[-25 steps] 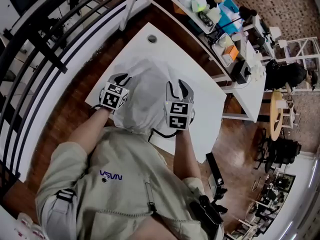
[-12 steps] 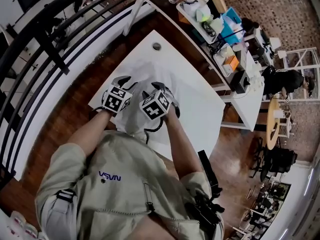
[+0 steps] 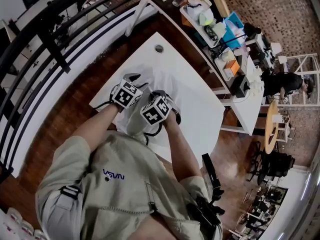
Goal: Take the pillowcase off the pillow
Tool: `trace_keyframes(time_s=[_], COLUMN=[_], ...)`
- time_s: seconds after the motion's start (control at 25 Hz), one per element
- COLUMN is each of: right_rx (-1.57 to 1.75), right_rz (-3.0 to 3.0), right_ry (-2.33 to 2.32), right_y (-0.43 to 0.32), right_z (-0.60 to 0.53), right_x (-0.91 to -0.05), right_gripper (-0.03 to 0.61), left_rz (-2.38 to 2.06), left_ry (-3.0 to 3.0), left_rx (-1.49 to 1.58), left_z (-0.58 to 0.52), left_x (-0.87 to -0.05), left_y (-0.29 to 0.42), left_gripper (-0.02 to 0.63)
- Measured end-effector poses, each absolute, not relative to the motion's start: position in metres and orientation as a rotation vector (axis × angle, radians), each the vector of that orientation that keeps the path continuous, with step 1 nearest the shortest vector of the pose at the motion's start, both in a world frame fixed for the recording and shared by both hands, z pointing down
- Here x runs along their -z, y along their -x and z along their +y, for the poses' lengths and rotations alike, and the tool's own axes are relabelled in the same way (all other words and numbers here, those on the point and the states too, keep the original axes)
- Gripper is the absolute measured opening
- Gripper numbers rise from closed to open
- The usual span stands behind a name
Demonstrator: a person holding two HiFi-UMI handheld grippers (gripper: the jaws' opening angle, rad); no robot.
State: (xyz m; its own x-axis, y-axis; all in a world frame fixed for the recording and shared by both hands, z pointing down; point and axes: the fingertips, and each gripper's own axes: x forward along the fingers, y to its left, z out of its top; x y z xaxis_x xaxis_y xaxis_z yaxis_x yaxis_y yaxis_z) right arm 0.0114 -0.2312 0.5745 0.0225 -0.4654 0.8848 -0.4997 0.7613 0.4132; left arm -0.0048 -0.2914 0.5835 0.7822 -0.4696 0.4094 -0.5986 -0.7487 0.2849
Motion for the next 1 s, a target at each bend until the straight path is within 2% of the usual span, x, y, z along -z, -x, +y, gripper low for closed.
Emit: trace_keyframes(time_s=[0.12,0.2,0.68,1.0], right_rx=[-0.03,-0.035,0.007,-0.108], right_rz=[-1.666,-1.709,-1.93,-2.03], right_ry=[-0.832,-0.853,-0.844,-0.59], right_y=[-0.005,-0.004,-0.004,0.023], right_z=[-0.219,-0.21,-0.157,-0.13], right_x=[-0.557,-0.546,-0.489,-0.523], right_gripper=[0.026,0.025,0.021,0.018], left_rz=[-0.814,-0.866,-0.819,-0.616], left_ry=[-2.615,-2.649,-2.803,-2.726], left_rx=[-0.53,-0.565,-0.558,-0.623], left_z=[-0.298,-0.304,-0.326,-0.321], left_x=[-0.581,-0.577,-0.545,-0.559], left_y=[-0.003,-0.007,-0.035,-0.059], left_gripper=[0.173,0.011,0.006,0.006])
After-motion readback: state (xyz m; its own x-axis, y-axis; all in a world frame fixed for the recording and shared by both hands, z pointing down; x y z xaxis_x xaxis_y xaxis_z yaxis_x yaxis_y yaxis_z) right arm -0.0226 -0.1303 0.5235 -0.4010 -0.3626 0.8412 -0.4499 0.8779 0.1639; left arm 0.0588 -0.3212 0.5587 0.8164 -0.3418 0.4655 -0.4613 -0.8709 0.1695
